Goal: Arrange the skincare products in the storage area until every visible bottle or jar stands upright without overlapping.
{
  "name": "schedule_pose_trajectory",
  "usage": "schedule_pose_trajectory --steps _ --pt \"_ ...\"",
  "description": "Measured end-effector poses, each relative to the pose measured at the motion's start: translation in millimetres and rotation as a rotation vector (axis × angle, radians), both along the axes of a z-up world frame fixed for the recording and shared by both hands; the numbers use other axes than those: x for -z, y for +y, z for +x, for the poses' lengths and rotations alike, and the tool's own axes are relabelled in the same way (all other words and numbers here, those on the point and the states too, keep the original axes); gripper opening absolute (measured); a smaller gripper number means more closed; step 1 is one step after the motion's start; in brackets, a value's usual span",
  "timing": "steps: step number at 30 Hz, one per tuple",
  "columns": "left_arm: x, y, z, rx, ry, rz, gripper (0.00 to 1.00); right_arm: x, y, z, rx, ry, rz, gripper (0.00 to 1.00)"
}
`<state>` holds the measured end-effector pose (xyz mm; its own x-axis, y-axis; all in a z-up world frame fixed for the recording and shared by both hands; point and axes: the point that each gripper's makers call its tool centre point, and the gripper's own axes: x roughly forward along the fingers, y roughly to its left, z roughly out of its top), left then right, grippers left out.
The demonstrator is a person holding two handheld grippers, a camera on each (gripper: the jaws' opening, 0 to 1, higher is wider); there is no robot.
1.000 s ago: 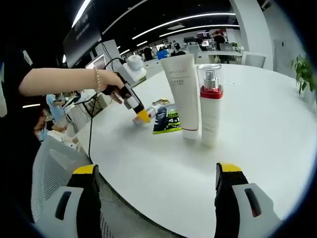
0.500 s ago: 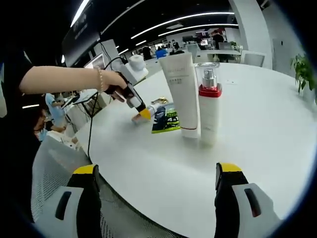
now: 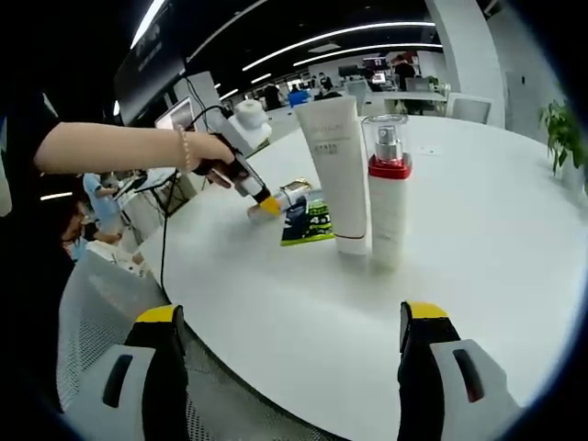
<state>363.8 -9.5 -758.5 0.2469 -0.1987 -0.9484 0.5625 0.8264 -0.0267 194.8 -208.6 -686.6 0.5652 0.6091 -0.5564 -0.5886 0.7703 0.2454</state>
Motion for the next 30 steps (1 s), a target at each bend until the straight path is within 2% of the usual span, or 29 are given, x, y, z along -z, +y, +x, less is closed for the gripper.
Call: schedule_pose_trajectory --steps 10,17,22,30 --pt "2.2 2.5 10.9 -0.024 -0.01 -0.035 0.2 -0.4 0.9 -0.2 -0.008 -0.004 -0.001 0.96" --pt "-6.0 -2.4 7.5 -0.063 -0.02 -0.131 0.2 -1.6 2.8 -0.7 -0.015 -0.008 0.004 0.96" --pt "-16.1 -8.0 2.1 -0.095 -0.031 -0.224 0.2 -2.0 4.9 -1.6 -0.027 -0.009 0.008 0.96" --pt "-32.1 -7.3 -8.3 -0.116 -0.056 -0.272 0.2 -3.2 7.1 -2.7 -0.039 -0.014 0.014 0.96"
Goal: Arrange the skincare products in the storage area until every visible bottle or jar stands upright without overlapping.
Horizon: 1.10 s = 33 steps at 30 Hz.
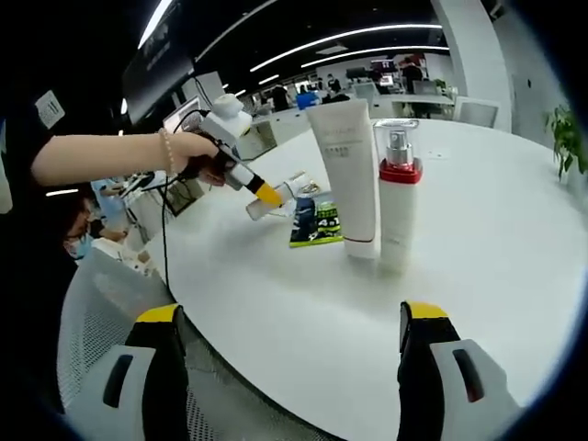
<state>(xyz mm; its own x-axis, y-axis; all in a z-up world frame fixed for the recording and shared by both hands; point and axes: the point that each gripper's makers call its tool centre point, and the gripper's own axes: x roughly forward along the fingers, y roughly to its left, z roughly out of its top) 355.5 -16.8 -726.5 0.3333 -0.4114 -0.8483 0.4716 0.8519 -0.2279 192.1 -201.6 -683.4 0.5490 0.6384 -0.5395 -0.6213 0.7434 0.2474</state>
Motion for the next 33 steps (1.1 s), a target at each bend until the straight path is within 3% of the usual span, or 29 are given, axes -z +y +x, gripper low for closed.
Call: schedule_pose_trajectory --steps 13,25,33 --pt "-28.2 -12.7 -19.9 -0.009 -0.044 -0.106 0.2 -2.7 6.8 -4.6 -0.045 -0.012 0.015 0.94" --pt "-58.9 -40.6 -44.3 -0.009 -0.086 -0.312 0.2 -6.7 13.5 -9.2 -0.095 -0.017 0.048 0.9" --pt "-77.1 -51.2 -59.6 0.024 -0.126 -0.4 0.2 -13.2 14.8 -8.3 -0.094 -0.031 0.086 0.85"
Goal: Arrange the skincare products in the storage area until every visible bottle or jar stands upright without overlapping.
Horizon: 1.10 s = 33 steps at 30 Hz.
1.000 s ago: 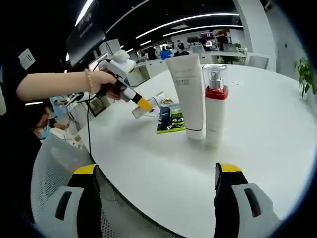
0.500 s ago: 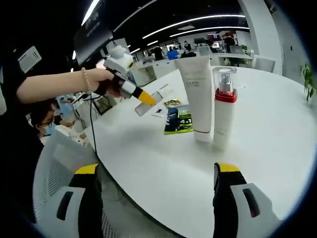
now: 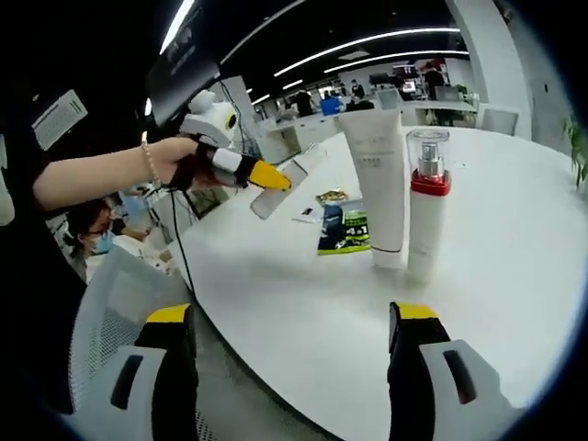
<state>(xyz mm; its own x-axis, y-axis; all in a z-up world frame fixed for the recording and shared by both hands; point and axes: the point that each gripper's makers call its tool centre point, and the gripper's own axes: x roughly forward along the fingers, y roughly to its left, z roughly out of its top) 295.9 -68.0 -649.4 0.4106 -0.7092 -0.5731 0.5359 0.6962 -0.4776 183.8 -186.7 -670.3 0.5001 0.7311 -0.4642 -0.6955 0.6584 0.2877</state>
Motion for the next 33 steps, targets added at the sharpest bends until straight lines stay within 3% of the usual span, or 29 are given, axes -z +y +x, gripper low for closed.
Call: schedule_pose_trajectory --steps 11,16,23,29,33 --pt "-27.3 -22.2 -24.4 0.129 -0.07 -0.182 0.2 -29.9 6.3 -0.1 0.003 -0.016 0.168 0.73" --pt "-43.8 -32.9 -43.1 0.183 -0.086 -0.276 0.2 -68.1 18.0 -3.2 -0.008 -0.038 0.327 0.62" --pt "-73.6 -44.7 -75.1 0.256 -0.118 -0.41 0.2 -100.2 29.4 -1.4 -0.015 -0.071 0.403 0.51" --pt "-92.2 -48.6 -99.6 0.314 -0.132 -0.495 0.2 -111.4 44.0 2.8 -0.041 -0.068 0.426 0.5" --pt "-101.1 -52.6 -112.9 0.349 -0.143 -0.532 0.2 -126.6 52.0 5.2 -0.052 -0.069 0.488 0.48"
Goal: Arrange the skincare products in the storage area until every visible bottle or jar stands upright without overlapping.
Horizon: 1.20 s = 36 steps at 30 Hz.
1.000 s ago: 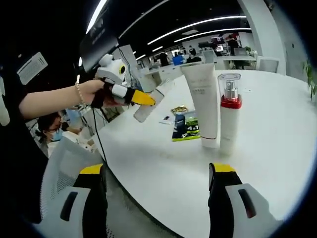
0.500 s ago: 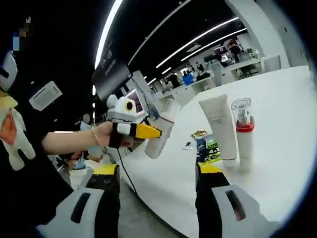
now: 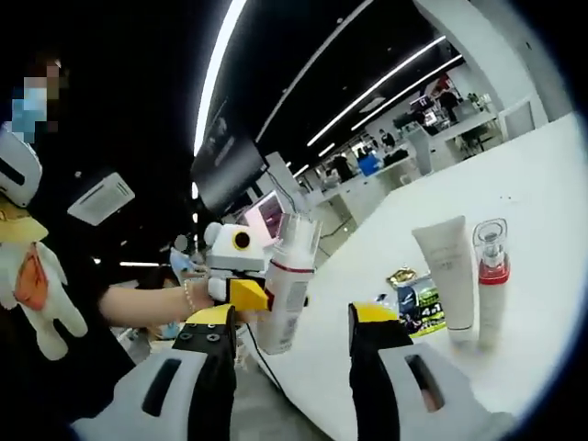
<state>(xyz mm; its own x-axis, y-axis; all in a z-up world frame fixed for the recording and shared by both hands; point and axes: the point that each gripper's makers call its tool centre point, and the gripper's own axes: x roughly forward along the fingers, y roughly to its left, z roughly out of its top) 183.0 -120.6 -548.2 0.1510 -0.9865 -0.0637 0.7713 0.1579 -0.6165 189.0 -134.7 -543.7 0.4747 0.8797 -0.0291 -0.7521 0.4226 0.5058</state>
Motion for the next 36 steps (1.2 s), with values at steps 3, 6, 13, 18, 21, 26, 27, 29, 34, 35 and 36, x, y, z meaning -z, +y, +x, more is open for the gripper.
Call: schedule_pose_trajectory --steps 3,6,13,18,21,26,27,29,34,35,36 --pt "-4.3 -3.5 -9.6 0.027 -0.018 -0.012 0.2 -10.4 4.9 0.7 -0.023 0.003 0.047 0.46" --pt "-10.0 -8.0 -18.5 0.054 -0.034 -0.035 0.2 -17.7 6.7 -0.5 -0.05 0.005 0.083 0.43" --pt "-20.0 -21.6 -27.7 0.075 -0.041 -0.076 0.2 -21.2 10.3 -14.3 -0.147 0.016 0.091 0.31" --pt "-18.6 -31.0 -30.2 0.08 -0.048 -0.065 0.2 -25.9 7.9 -21.6 -0.209 -0.014 0.103 0.22" --pt "-17.7 -33.7 -31.5 0.081 -0.054 -0.064 0.19 -26.4 3.9 -23.6 -0.214 -0.078 0.087 0.22" --pt "-14.5 -41.4 -35.0 0.091 -0.062 -0.069 0.19 -25.8 -0.4 -26.2 -0.231 -0.082 0.094 0.21" --pt "-13.3 -42.8 -34.7 0.09 -0.061 -0.068 0.19 -24.3 -1.5 -26.1 -0.231 -0.082 0.082 0.21" --pt "-9.9 -45.4 -33.6 0.083 -0.067 -0.062 0.19 -21.4 -4.7 -25.5 -0.234 -0.095 0.054 0.2" --pt "-4.3 -50.7 -29.0 0.057 -0.055 -0.034 0.18 -15.4 -12.5 -19.9 -0.235 -0.112 0.03 0.2" --pt "-2.3 -51.8 -27.5 0.048 -0.051 -0.024 0.17 -14.9 -12.8 -19.4 -0.234 -0.114 0.026 0.2" --pt "2.3 -51.4 -23.8 0.02 -0.038 0.004 0.17 -12.3 -13.9 -16.7 -0.226 -0.127 0.005 0.2"
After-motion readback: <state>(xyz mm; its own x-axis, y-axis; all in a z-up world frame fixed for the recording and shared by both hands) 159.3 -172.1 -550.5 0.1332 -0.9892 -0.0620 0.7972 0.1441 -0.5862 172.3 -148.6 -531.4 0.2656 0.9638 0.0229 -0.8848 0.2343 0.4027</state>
